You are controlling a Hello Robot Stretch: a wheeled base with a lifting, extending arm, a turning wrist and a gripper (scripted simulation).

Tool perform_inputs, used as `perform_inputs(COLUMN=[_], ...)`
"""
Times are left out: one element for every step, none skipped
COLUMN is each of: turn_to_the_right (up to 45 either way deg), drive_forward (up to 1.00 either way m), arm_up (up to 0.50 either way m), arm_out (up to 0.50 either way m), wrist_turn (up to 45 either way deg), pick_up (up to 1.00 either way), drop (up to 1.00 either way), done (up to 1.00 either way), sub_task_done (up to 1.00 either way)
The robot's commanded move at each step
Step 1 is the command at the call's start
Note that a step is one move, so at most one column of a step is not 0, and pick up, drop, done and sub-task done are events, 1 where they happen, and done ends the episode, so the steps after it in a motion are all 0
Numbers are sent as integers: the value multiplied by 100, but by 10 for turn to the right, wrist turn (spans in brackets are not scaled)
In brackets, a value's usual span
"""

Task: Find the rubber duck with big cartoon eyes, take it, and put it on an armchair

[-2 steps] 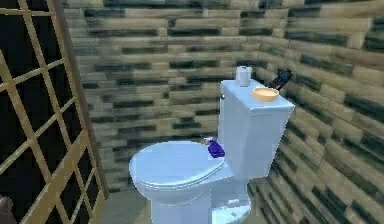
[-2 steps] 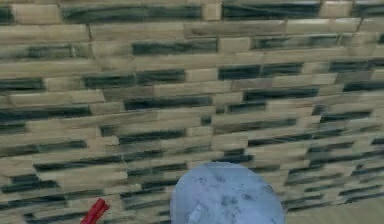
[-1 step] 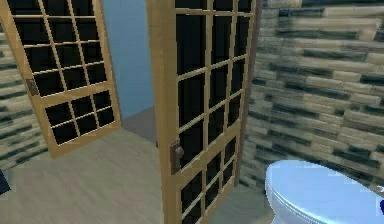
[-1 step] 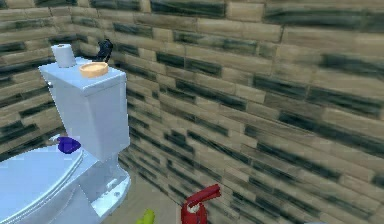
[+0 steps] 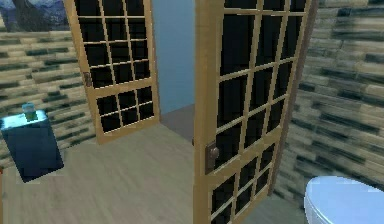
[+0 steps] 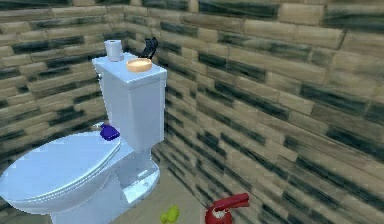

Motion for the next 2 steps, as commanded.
perform_inputs(turn_to_the_right=[0, 0], drive_forward=[0, 0], arm_up=[12, 0], arm_out=[0, 50], wrist_turn=[0, 0], pick_up=[0, 0], drop=[0, 0], done=[0, 0], sub_task_done=[0, 0])
